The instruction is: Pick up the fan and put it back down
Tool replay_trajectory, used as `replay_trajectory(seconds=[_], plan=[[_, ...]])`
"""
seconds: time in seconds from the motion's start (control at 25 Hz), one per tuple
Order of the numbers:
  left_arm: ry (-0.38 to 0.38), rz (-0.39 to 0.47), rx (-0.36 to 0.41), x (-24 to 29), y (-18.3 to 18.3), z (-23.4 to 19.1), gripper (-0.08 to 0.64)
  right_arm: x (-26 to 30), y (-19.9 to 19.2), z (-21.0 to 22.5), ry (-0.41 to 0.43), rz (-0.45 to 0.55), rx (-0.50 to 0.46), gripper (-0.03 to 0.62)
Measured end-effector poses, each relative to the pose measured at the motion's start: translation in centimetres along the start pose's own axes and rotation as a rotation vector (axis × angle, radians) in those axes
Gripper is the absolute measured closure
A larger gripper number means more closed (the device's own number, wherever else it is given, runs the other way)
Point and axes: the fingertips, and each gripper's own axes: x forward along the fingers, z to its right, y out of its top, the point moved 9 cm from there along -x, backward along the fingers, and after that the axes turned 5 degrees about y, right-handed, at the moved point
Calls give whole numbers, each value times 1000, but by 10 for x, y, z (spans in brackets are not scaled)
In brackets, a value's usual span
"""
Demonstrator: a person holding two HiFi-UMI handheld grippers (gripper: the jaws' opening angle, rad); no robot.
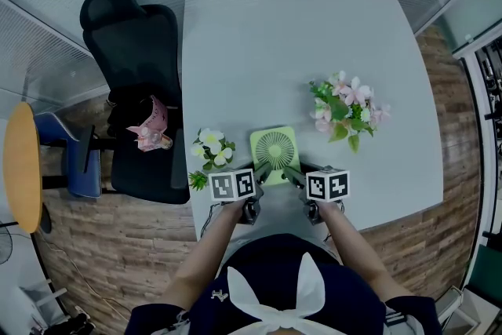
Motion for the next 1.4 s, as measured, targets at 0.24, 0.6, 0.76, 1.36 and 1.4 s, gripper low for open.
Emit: replay_trajectory(seconds=[0.24,0.6,0.76,1.36,1.4], plan=[[6,-10,-10,5,-3,-3,371,4,-2,4,-3,-18,3,399],[11,-29,-21,10,-6,-8,371,9,-5,9,-1,-31,9,399],[13,-41,-24,13,-7,-10,371,11,-7,11,-3,-39,15,399],[42,-11,26,13,-9,-9,362,13,-8,14,1,-28,-21,394],[53,-6,39,12,-9,-9,356,12,-7,13,-6,-19,-31,393]])
